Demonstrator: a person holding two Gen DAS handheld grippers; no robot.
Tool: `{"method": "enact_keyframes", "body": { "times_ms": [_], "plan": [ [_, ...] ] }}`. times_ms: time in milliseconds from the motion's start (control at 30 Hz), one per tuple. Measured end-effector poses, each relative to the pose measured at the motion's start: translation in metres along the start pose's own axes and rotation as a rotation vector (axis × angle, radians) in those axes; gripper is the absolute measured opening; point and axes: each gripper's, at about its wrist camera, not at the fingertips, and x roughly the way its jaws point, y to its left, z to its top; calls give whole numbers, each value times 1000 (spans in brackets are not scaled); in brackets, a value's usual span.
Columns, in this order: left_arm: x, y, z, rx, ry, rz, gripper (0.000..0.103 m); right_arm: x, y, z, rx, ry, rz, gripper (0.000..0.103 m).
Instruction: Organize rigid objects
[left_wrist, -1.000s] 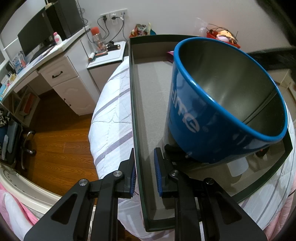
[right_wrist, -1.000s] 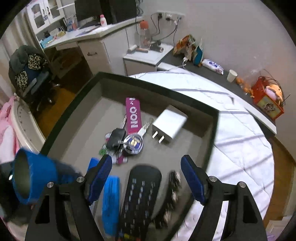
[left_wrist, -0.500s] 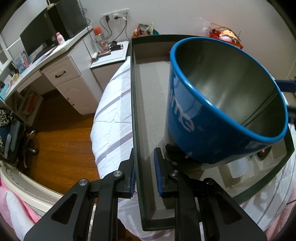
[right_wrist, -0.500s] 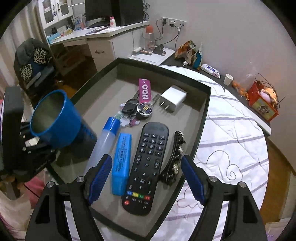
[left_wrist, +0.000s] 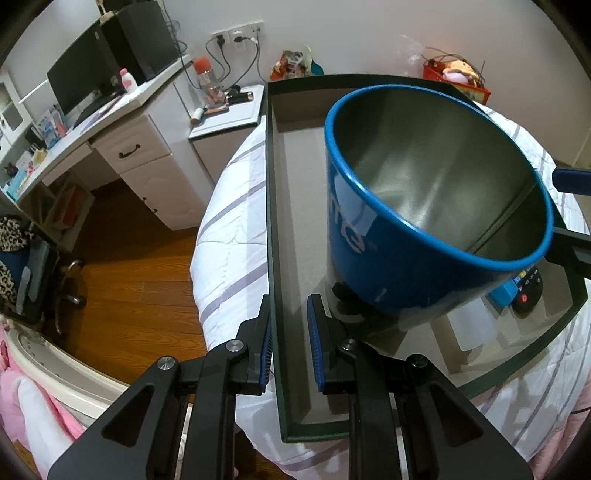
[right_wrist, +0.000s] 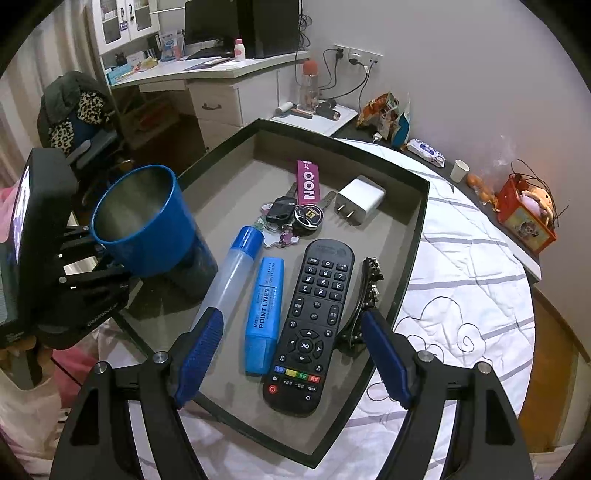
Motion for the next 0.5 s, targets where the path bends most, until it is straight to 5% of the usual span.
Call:
{"method": "enact_keyframes", "body": {
  "times_ms": [500],
  "plan": [
    [-37, -1, -5, -4, -58, -33, 32, -17, 7, -9, 36, -54, 83, 80]
  ]
}}
